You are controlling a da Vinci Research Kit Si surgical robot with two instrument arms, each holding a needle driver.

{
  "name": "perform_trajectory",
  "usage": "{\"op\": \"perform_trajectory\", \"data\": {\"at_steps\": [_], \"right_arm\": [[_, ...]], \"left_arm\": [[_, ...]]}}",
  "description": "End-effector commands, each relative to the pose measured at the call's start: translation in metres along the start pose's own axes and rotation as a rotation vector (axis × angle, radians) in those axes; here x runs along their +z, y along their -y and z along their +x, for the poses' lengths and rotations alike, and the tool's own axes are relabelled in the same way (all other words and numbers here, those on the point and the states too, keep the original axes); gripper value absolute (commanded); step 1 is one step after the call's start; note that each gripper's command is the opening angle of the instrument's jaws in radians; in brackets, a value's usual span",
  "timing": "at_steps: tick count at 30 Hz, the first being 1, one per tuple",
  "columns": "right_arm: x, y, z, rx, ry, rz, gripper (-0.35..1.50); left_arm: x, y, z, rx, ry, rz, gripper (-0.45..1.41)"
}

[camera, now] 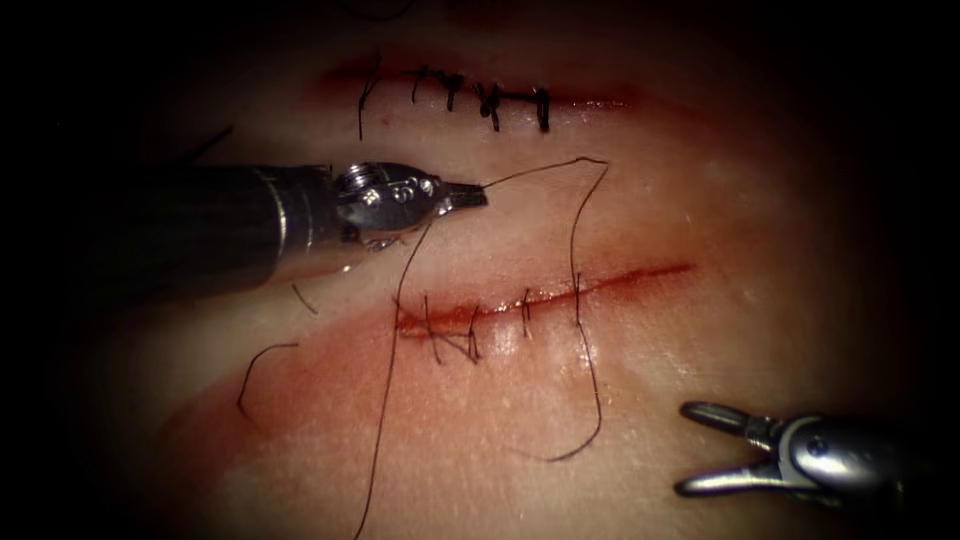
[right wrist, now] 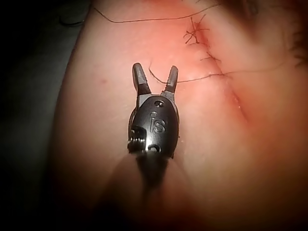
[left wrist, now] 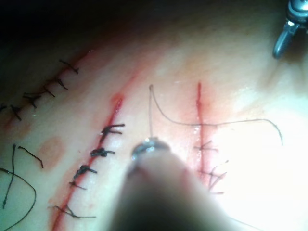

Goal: Wound Closure

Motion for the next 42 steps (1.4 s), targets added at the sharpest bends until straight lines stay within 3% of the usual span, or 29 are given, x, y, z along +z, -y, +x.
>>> {"op": "perform_trajectory", "data": {"at_steps": [1, 5, 10, 11, 15, 16, 21, 30, 35, 42], "right_arm": [[0.0004, 0.0003, 0.0000, 0.008, 0.001, 0.003, 1.30], [0.0007, -0.0027, 0.0011, 0.032, -0.023, 0.016, 1.16], [0.0021, -0.0063, 0.0006, 0.041, -0.004, 0.032, 1.01], [0.0035, -0.0080, 0.0000, 0.041, 0.007, 0.052, 0.99], [0.0064, -0.0104, -0.0007, 0.039, 0.018, 0.059, 0.98], [0.0082, -0.0124, -0.0012, 0.041, 0.013, 0.061, 0.89], [0.0107, -0.0153, -0.0025, 0.029, 0.015, 0.039, 0.73], [0.0124, -0.0169, -0.0022, 0.031, -0.011, 0.015, 0.54], [0.0112, -0.0180, -0.0006, 0.043, -0.072, 0.001, 0.31], [0.0098, -0.0193, 0.0013, 0.042, -0.162, 0.123, 0.29]], "left_arm": [[0.0005, -0.0002, -0.0001, 0.004, 0.009, -0.007, -0.45], [-0.0001, -0.0007, -0.0004, 0.006, 0.022, -0.012, -0.45], [-0.0003, -0.0015, -0.0001, 0.008, 0.024, -0.008, -0.45], [-0.0004, -0.0021, 0.0001, 0.017, 0.024, -0.011, -0.45], [-0.0007, -0.0033, 0.0004, 0.030, 0.021, -0.027, -0.45], [-0.0011, -0.0045, 0.0006, 0.035, 0.009, -0.040, -0.45], [-0.0017, -0.0075, 0.0006, 0.062, -0.016, -0.055, -0.45], [0.0001, -0.0104, 0.0005, 0.084, -0.035, -0.075, -0.45], [0.0021, -0.0117, -0.0002, 0.097, -0.049, -0.089, -0.45], [0.0068, -0.0125, -0.0022, 0.130, -0.032, -0.118, -0.45]]}}
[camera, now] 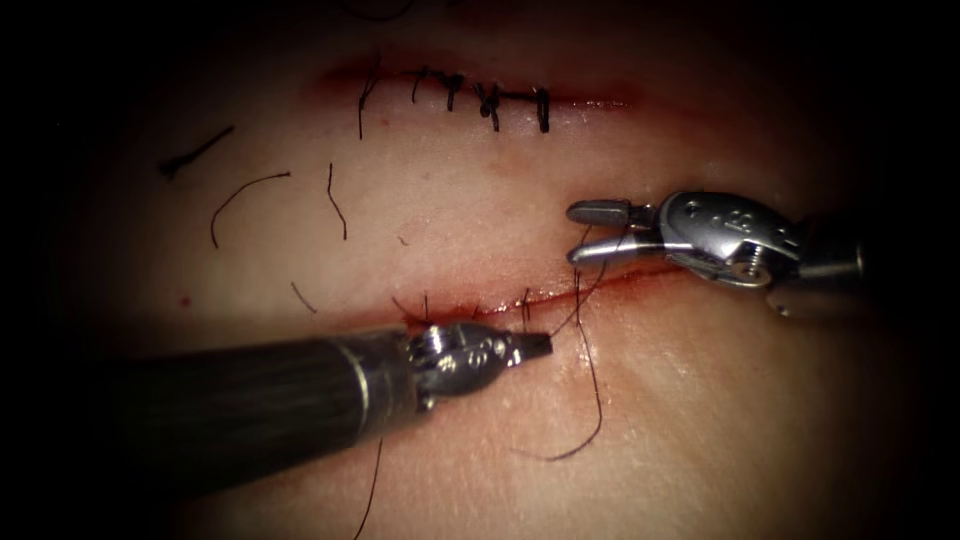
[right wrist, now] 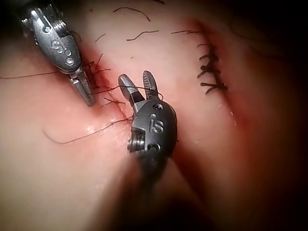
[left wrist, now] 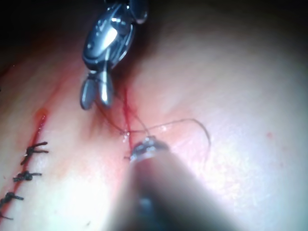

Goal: Wound Closure

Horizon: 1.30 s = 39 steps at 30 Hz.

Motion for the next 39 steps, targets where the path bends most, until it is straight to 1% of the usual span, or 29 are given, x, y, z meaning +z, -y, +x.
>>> {"op": "perform_trajectory", "data": {"at_steps": [1, 4, 8, 12, 13, 14, 15, 16, 17, 20, 22, 23, 25, 26, 27, 28, 30, 31, 32, 33, 34, 35, 39], "right_arm": [[0.0009, 0.0002, -0.0008, -0.013, -0.020, 0.054, 0.24], [0.0013, 0.0005, -0.0016, -0.024, -0.031, 0.110, 0.14], [0.0023, 0.0013, -0.0032, -0.020, -0.032, 0.182, 0.10], [0.0030, 0.0014, -0.0040, -0.018, -0.032, 0.252, 0.10], [0.0030, 0.0014, -0.0040, -0.018, -0.032, 0.252, 0.10], [0.0032, 0.0015, -0.0042, -0.033, -0.006, 0.299, 0.10], [0.0032, 0.0016, -0.0042, -0.039, 0.013, 0.320, 0.10], [0.0034, 0.0017, -0.0042, -0.055, 0.059, 0.371, 0.10], [0.0035, 0.0018, -0.0042, -0.061, 0.078, 0.390, 0.10], [0.0036, 0.0022, -0.0040, -0.086, 0.098, 0.456, 0.15], [0.0035, 0.0025, -0.0039, -0.094, 0.090, 0.488, 0.15], [0.0034, 0.0029, -0.0038, -0.101, 0.085, 0.519, 0.19], [0.0033, 0.0034, -0.0037, -0.104, 0.080, 0.542, 0.20], [0.0034, 0.0039, -0.0035, -0.115, 0.072, 0.567, 0.27], [0.0035, 0.0041, -0.0035, -0.120, 0.072, 0.577, 0.27], [0.0037, 0.0043, -0.0034, -0.127, 0.077, 0.592, 0.32], [0.0039, 0.0048, -0.0034, -0.146, 0.114, 0.623, 0.34], [0.0041, 0.0054, -0.0036, -0.170, 0.168, 0.653, 0.34], [0.0043, 0.0055, -0.0038, -0.178, 0.187, 0.662, 0.36], [0.0043, 0.0055, -0.0038, -0.178, 0.187, 0.662, 0.36], [0.0047, 0.0059, -0.0043, -0.196, 0.230, 0.676, 0.54], [0.0050, 0.0061, -0.0048, -0.207, 0.262, 0.680, 0.61], [0.0056, 0.0067, -0.0062, -0.235, 0.342, 0.695, 0.61]], "left_arm": [[0.0015, 0.0004, -0.0004, 0.003, 0.000, -0.006, -0.45], [0.0023, 0.0012, -0.0005, 0.007, 0.004, -0.009, -0.45], [0.0029, 0.0014, -0.0001, 0.010, 0.006, -0.013, -0.45], [0.0037, 0.0012, 0.0004, 0.019, 0.009, -0.023, -0.45], [0.0037, 0.0012, 0.0004, 0.019, 0.009, -0.023, -0.45], [0.0039, 0.0012, 0.0005, 0.024, 0.009, -0.027, -0.45], [0.0040, 0.0012, 0.0005, 0.026, 0.011, -0.030, -0.45], [0.0042, 0.0013, 0.0003, 0.030, 0.015, -0.034, -0.45], [0.0043, 0.0014, 0.0003, 0.032, 0.018, -0.035, -0.45], [0.0045, 0.0015, -0.0005, 0.039, 0.023, -0.038, -0.45], [0.0045, 0.0015, -0.0009, 0.044, 0.028, -0.041, -0.45], [0.0045, 0.0016, -0.0015, 0.055, 0.033, -0.045, -0.45], [0.0044, 0.0016, -0.0019, 0.059, 0.038, -0.048, -0.45], [0.0043, 0.0017, -0.0022, 0.062, 0.041, -0.051, -0.45], [0.0042, 0.0017, -0.0023, 0.063, 0.040, -0.052, -0.45], [0.0042, 0.0017, -0.0024, 0.063, 0.040, -0.052, -0.45], [0.0041, 0.0015, -0.0024, 0.063, 0.043, -0.053, -0.45], [0.0041, 0.0013, -0.0023, 0.064, 0.043, -0.054, -0.45], [0.0040, 0.0011, -0.0023, 0.065, 0.045, -0.056, -0.45], [0.0040, 0.0011, -0.0023, 0.065, 0.045, -0.056, -0.45], [0.0040, 0.0008, -0.0022, 0.066, 0.047, -0.058, -0.45], [0.0039, 0.0005, -0.0020, 0.068, 0.049, -0.061, -0.45], [0.0038, -0.0002, -0.0018, 0.073, 0.050, -0.067, -0.45]]}}
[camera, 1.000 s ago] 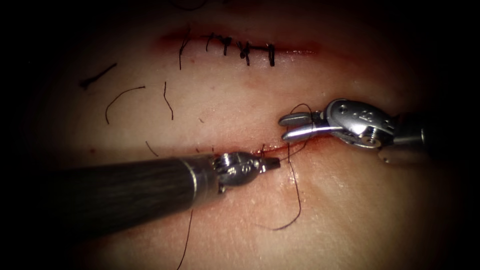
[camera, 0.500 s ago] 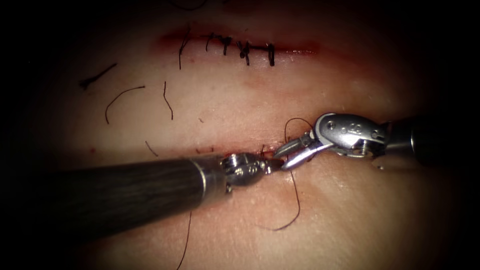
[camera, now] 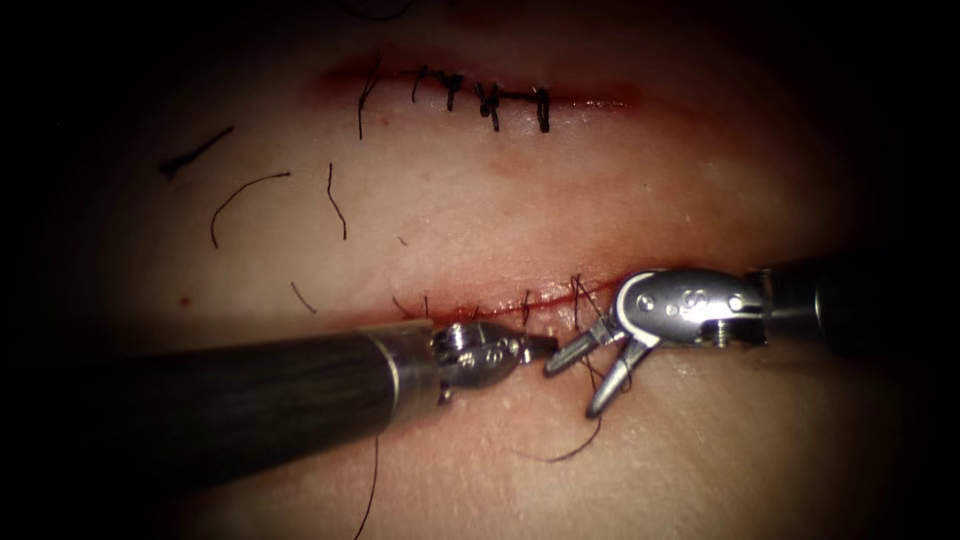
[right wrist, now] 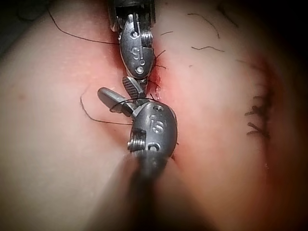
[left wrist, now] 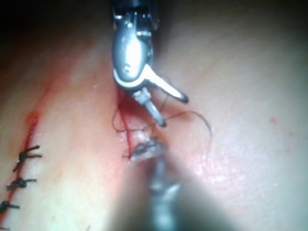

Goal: Wound Closure

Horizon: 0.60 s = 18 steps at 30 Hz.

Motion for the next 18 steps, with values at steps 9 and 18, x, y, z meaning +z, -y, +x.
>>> {"op": "perform_trajectory", "data": {"at_steps": [9, 18], "right_arm": [[0.0045, 0.0007, -0.0017, -0.024, 0.155, 0.127, 0.61], [0.0060, 0.0008, -0.0012, -0.023, 0.234, 0.167, 0.47]], "left_arm": [[0.0005, -0.0012, 0.0002, 0.008, -0.002, -0.011, -0.45], [0.0003, -0.0012, 0.0002, 0.009, -0.001, -0.014, -0.45]]}}
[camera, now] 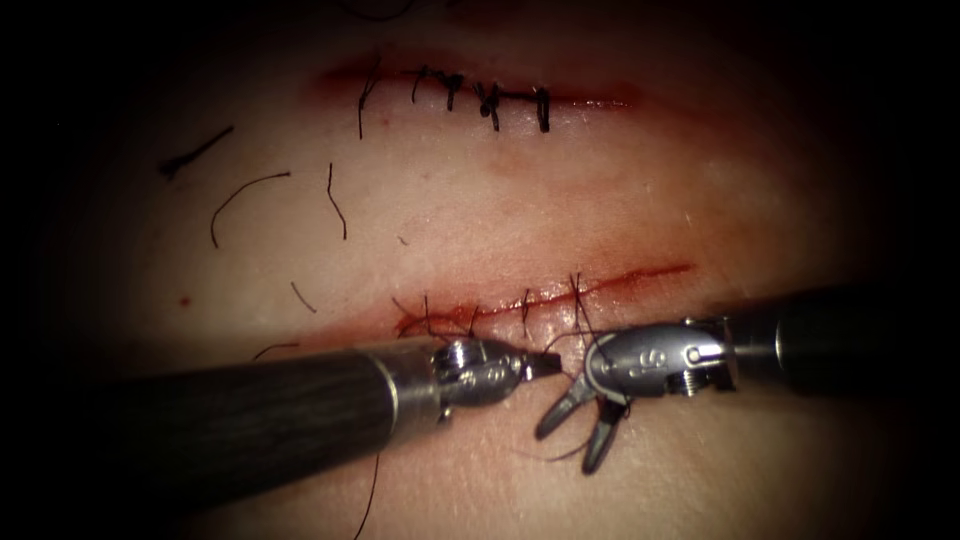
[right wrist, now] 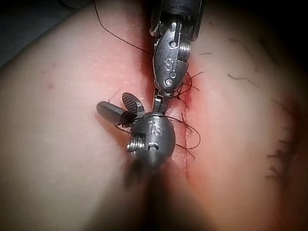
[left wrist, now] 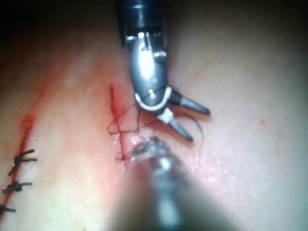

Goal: Wound Closure

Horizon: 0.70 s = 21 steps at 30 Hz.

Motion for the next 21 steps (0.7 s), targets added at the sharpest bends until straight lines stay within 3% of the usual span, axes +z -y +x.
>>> {"op": "perform_trajectory", "data": {"at_steps": [1, 5, 9, 12, 18, 21], "right_arm": [[0.0019, -0.0004, -0.0005, 0.006, 0.081, 0.019, 0.47], [0.0024, -0.0006, -0.0011, 0.011, 0.114, 0.021, 0.44], [0.0024, -0.0009, -0.0015, 0.026, 0.188, 0.039, -0.08], [0.0024, -0.0012, -0.0014, 0.032, 0.225, 0.022, -0.35], [0.0025, -0.0012, -0.0012, 0.041, 0.276, 0.021, -0.35], [0.0013, -0.0016, -0.0009, 0.044, 0.272, -0.034, -0.35]], "left_arm": [[0.0008, -0.0004, -0.0001, 0.000, -0.001, -0.003, -0.45], [0.0007, -0.0004, -0.0001, 0.001, -0.002, -0.007, -0.45], [0.0006, -0.0003, -0.0001, 0.001, -0.001, -0.005, -0.45], [0.0005, -0.0003, -0.0001, 0.001, -0.002, -0.007, -0.45], [0.0003, -0.0004, -0.0003, 0.003, -0.001, -0.006, -0.45], [0.0000, -0.0004, -0.0006, 0.005, 0.000, -0.006, -0.45]]}}
